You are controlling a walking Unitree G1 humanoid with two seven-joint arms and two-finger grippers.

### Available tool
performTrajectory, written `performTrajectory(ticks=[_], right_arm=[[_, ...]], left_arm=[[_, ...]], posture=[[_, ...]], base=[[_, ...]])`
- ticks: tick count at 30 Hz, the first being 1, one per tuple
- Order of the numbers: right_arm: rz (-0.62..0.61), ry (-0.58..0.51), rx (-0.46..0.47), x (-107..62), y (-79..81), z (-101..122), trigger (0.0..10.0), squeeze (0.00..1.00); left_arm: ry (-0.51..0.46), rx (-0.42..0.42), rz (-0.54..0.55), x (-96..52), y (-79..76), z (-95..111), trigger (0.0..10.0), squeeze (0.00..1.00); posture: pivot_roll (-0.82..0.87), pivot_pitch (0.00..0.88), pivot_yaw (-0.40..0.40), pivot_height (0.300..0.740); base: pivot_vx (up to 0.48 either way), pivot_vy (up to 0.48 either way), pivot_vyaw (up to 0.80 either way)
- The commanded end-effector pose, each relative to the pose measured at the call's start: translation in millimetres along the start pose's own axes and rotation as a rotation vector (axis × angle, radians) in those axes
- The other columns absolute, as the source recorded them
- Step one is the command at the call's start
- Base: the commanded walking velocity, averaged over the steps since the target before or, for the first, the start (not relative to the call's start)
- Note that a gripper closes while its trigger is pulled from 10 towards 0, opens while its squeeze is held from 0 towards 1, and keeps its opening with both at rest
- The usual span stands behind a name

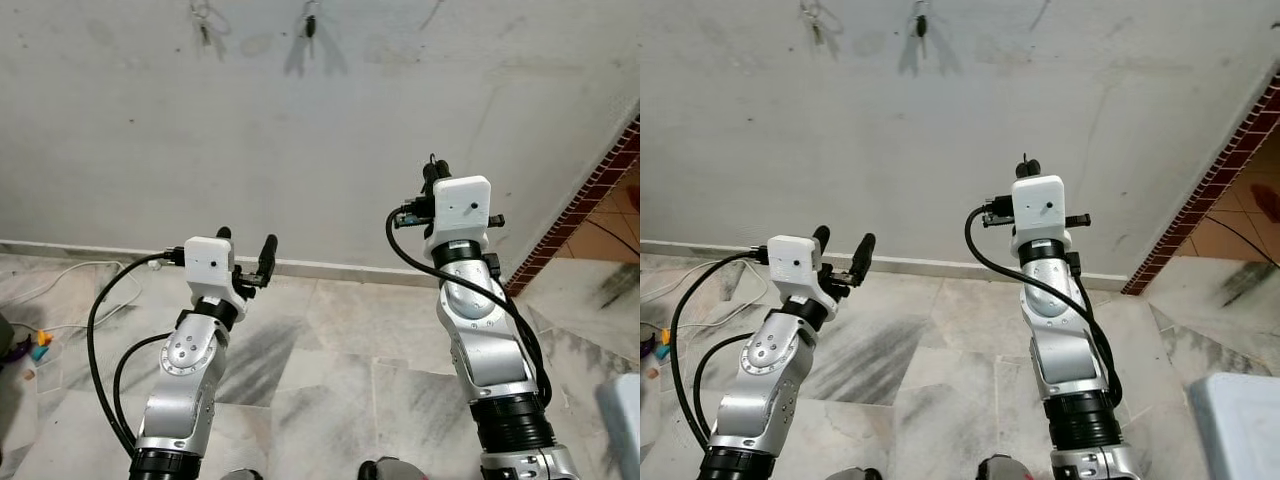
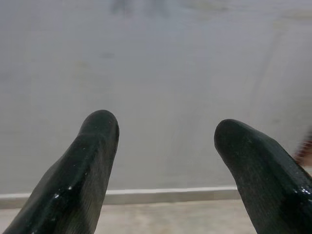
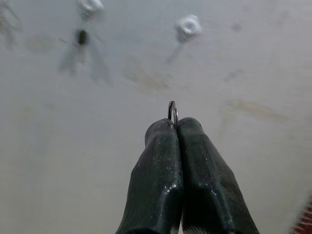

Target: Hang keys on a hook

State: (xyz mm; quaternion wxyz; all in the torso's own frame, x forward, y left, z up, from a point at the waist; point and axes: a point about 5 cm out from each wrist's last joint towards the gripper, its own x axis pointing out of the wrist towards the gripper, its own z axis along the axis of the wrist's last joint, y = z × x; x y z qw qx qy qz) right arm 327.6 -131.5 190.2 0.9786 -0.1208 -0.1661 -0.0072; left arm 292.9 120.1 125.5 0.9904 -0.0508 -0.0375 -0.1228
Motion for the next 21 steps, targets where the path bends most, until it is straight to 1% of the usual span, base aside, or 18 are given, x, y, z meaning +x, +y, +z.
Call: performTrajectory(ticks=[1,4,5,8,11,12,13,16,21], right_arm=[[0.0,-0.026,0.011,0.6,1.7,6,10.0,0.0],[0.004,-0.023,0.015,0.4,2.6,6,10.0,0.0],[0.01,-0.023,0.021,0.4,3.4,6,10.0,0.0],[0.026,-0.024,0.035,0.5,5.3,6,10.0,0.0],[0.088,-0.031,0.107,-0.4,13.1,9,10.0,0.0],[0.106,-0.036,0.145,-0.5,15.4,11,10.0,0.0],[0.141,-0.05,0.202,-0.8,19.2,16,10.0,0.0],[0.15,-0.07,0.207,-0.2,20.2,21,10.0,0.0],[0.152,-0.066,0.204,-0.7,19.1,19,10.0,0.0]], left_arm=[[0.008,0.012,0.004,-1.4,4.7,0,10.0,0.0],[0.009,0.02,0.003,-1.5,4.7,0,10.0,0.0],[0.008,-0.001,0.011,-1.7,5.0,0,10.0,0.0],[0.007,-0.003,0.012,-1.8,5.4,0,10.0,0.0],[0.007,-0.005,0.016,-2.0,5.8,0,10.0,0.0],[0.007,-0.004,0.016,-2.0,5.9,0,10.0,0.0],[0.006,-0.005,0.018,-1.9,6.5,0,10.0,0.0],[0.005,-0.008,0.022,-1.9,7.5,0,10.0,0.0],[0.004,-0.009,0.023,-2.2,7.3,1,10.0,0.0]], posture=[[-0.03,0.163,0.042,0.74],[-0.03,0.163,0.042,0.74],[-0.03,0.162,0.043,0.74],[-0.03,0.162,0.043,0.74],[-0.03,0.162,0.043,0.74],[-0.03,0.162,0.042,0.74],[-0.03,0.162,0.042,0.74],[-0.03,0.16,0.041,0.74],[-0.03,0.162,0.04,0.74]], base=[[0.0,-0.48,0.0],[0.0,-0.31,0.0],[0.0,0.0,0.0],[0.0,0.0,0.0],[0.0,0.0,0.0],[0.0,0.0,0.0],[0.0,0.0,0.0],[0.0,0.0,0.0],[0.0,0.0,0.0]])
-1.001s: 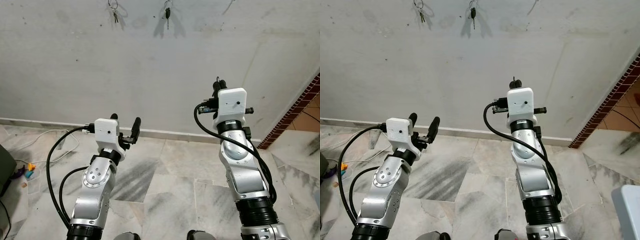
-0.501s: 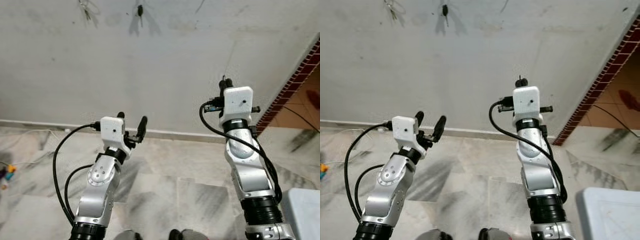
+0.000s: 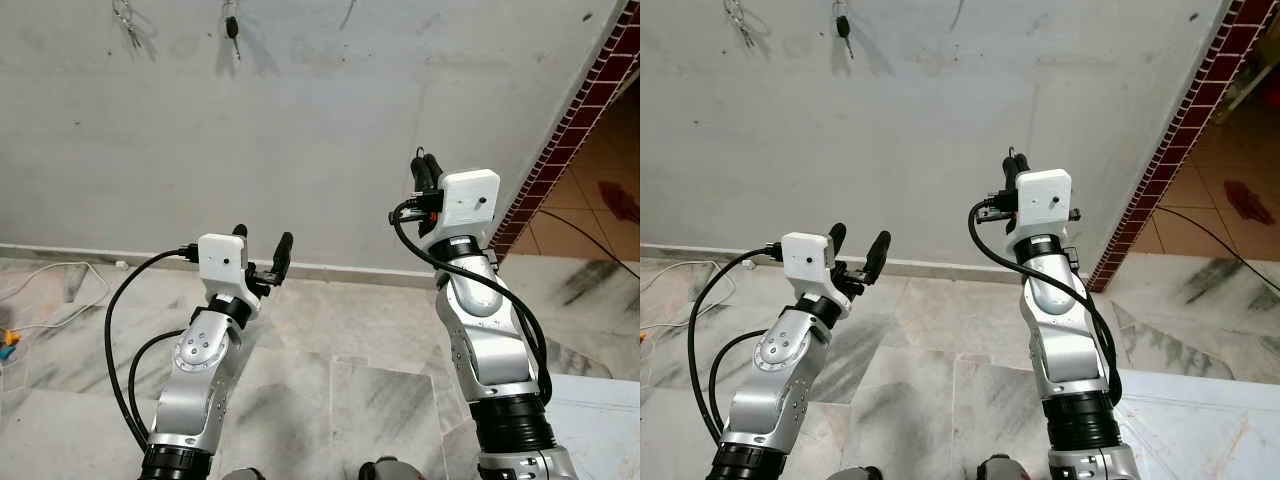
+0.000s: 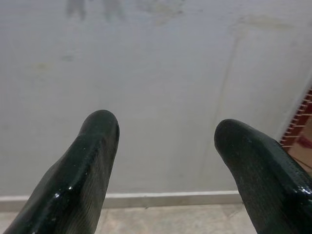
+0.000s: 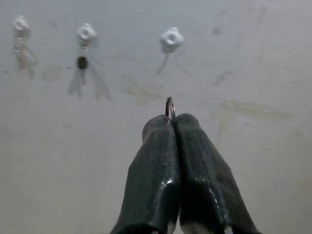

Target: Hang keys on a hook

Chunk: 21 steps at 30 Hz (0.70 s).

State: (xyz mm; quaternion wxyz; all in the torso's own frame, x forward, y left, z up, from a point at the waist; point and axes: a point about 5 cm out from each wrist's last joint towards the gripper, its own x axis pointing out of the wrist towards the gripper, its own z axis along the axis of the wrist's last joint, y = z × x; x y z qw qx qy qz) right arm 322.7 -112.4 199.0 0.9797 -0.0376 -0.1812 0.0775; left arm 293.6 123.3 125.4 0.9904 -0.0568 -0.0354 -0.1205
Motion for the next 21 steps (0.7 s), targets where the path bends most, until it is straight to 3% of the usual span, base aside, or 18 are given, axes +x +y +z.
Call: performTrajectory(ticks=[1,6,13,21], right_arm=[[0.021,-0.015,0.015,0.8,3.3,4,10.0,0.0],[0.026,-0.021,0.028,0.2,4.2,6,10.0,0.0],[0.051,-0.05,0.121,3.5,7.9,16,10.0,0.0],[0.082,-0.059,0.069,5.3,10.1,18,10.0,0.0]], left_arm=[[0.001,0.002,0.018,-2.3,4.1,0,10.0,0.0],[-0.003,0.006,0.011,-3.1,3.7,1,10.0,0.0],[-0.024,0.01,-0.005,-2.4,3.8,6,10.0,0.0],[-0.031,0.011,-0.017,-3.0,3.3,6,10.0,0.0]], posture=[[-0.03,0.163,0.039,0.74],[-0.03,0.165,0.041,0.74],[-0.03,0.164,0.042,0.74],[-0.03,0.163,0.037,0.74]], base=[[0.0,0.0,0.0],[0.0,0.0,0.0],[0.0,0.0,0.0],[0.312,0.0,0.0]])
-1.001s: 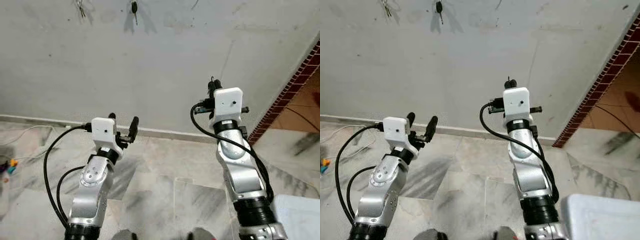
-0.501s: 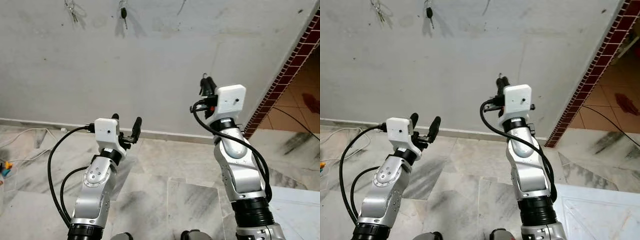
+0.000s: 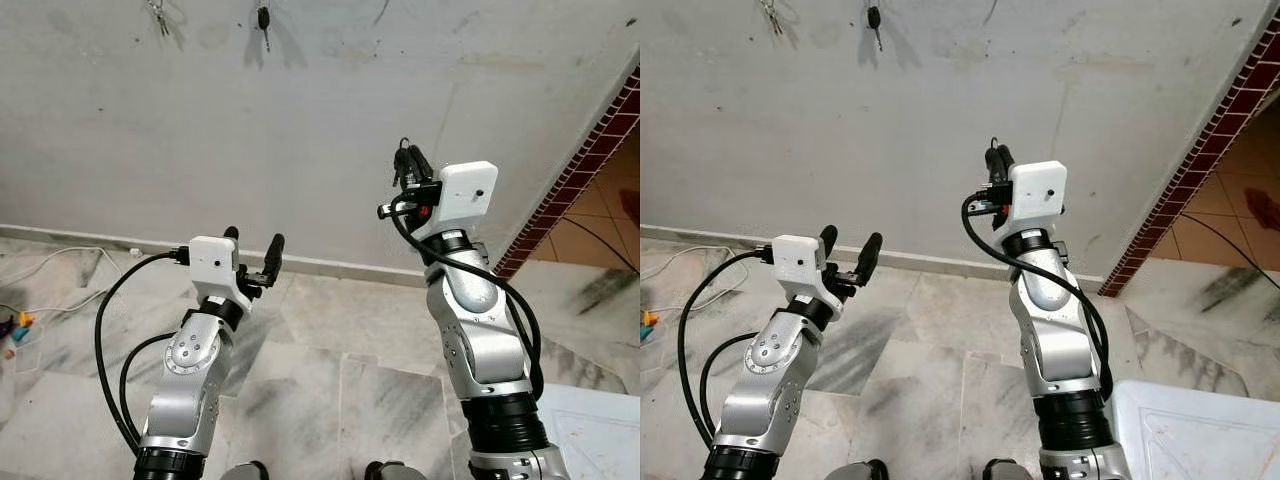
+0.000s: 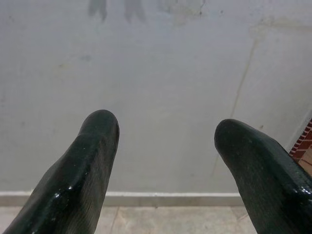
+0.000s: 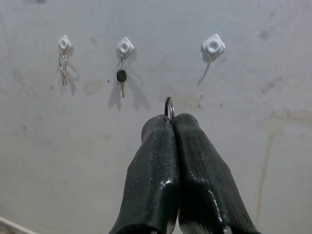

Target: Hang keys on a hook

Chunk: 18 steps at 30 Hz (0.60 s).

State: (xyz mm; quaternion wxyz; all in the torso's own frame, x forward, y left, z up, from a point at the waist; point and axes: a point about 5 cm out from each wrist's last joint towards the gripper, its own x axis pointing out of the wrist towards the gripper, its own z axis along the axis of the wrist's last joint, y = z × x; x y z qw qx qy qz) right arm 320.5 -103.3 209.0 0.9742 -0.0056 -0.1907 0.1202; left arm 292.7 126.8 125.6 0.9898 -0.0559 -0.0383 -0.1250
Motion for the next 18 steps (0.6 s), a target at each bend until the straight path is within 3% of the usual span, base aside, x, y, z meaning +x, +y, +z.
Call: performTrajectory(ticks=[1,18], right_arm=[[0.012,-0.028,-0.008,2.6,2.2,7.0,10.0,0.0],[0.029,-0.019,-0.023,1.3,5.7,3.5,10.0,0.0]], left_arm=[[-0.025,0.009,-0.009,-1.4,0.1,5.1,10.0,0.0],[-0.019,0.011,-0.021,-1.1,-1.7,3.5,10.0,0.0]], posture=[[-0.03,0.162,0.037,0.74],[-0.03,0.158,0.04,0.74]], base=[[0.371,0.0,0.0],[0.398,0.0,0.0]])
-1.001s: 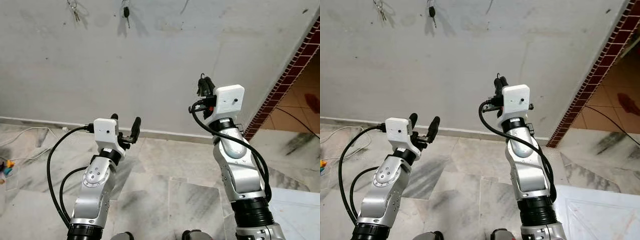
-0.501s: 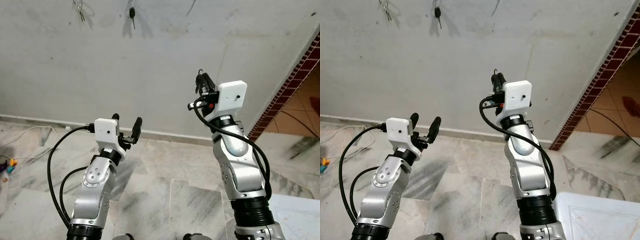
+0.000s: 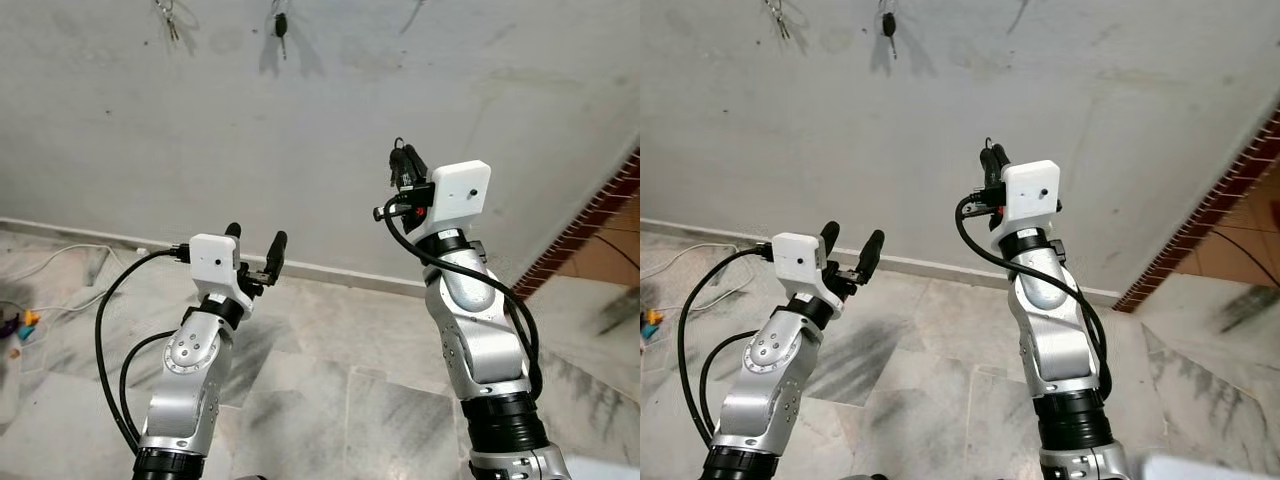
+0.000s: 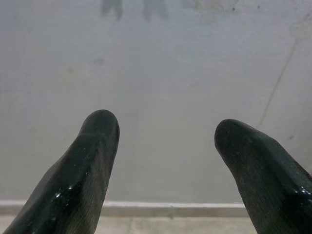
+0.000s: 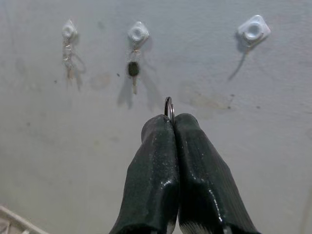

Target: Hang keys on a hook

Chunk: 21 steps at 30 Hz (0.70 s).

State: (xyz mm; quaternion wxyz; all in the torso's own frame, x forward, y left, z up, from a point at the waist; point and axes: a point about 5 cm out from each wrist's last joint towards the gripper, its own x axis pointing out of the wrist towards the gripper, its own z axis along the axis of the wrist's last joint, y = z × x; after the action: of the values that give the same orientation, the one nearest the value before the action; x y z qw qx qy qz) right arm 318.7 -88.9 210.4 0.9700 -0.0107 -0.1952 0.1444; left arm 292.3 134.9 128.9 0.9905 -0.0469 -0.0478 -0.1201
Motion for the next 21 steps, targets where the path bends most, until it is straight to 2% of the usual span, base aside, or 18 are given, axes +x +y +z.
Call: performTrajectory(ticks=[1,21], right_arm=[[-0.02,-0.008,-0.024,-1.3,-8.5,1.9,10.0,0.0],[-0.007,-0.004,-0.03,-1.2,-4.9,-1.0,10.0,0.0]], left_arm=[[-0.001,-0.01,-0.029,1.1,-9.1,-0.7,10.0,0.0],[0.003,-0.014,-0.02,0.5,-9.3,-2.4,10.0,0.0]], posture=[[-0.03,0.158,0.04,0.74],[-0.02,0.154,0.032,0.74]], base=[[0.401,0.0,0.0],[0.394,0.0,0.0]])
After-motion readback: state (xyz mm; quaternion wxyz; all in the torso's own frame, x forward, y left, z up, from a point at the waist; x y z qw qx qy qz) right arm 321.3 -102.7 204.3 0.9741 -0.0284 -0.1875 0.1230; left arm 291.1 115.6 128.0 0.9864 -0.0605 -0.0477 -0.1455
